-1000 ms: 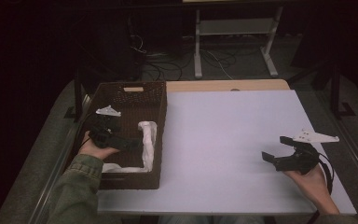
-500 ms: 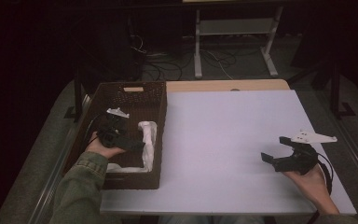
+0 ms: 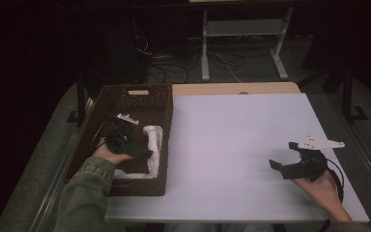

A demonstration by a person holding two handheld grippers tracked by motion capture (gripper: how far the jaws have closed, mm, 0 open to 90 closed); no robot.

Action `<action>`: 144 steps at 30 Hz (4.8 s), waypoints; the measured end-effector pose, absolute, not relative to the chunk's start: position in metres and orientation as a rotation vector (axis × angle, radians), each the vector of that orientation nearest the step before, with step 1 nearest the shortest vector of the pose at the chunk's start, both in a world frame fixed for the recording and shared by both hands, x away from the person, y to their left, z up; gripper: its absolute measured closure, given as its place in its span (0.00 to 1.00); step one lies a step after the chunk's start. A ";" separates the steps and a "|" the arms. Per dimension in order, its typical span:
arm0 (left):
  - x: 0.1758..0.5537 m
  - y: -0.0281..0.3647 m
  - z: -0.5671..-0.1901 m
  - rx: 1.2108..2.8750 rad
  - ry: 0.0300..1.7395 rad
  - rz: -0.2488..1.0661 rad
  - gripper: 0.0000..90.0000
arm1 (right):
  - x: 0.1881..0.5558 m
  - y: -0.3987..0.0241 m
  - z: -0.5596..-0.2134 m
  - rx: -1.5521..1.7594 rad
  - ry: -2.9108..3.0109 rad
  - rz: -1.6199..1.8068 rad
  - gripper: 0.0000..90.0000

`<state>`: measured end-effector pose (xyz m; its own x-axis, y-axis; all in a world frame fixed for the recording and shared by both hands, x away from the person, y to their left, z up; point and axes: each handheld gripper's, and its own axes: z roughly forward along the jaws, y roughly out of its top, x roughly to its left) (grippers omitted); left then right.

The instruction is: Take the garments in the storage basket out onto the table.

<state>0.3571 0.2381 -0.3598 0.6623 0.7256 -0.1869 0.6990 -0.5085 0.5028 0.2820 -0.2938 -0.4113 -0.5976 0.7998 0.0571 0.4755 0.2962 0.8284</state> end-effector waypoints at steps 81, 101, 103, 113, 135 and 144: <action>0.365 0.286 -0.302 1.827 1.160 -0.334 0.82 | 0.279 -0.285 -0.413 1.076 2.237 1.096 0.00; 0.370 0.304 -0.237 1.709 1.114 -0.306 0.82 | 0.278 -0.282 -0.414 1.078 2.248 1.075 0.00; 0.371 0.305 -0.232 1.700 1.112 -0.311 0.82 | 0.279 -0.283 -0.414 1.073 2.246 1.076 0.00; 0.374 0.311 -0.214 1.683 1.102 -0.319 0.82 | 0.279 -0.282 -0.414 1.065 2.253 1.072 0.00; 0.384 0.294 -0.135 1.820 1.052 -0.255 0.82 | 0.278 -0.282 -0.415 1.061 2.256 1.072 0.00; 0.389 0.280 -0.110 1.846 1.019 -0.233 0.82 | 0.278 -0.282 -0.415 1.066 2.256 1.073 0.00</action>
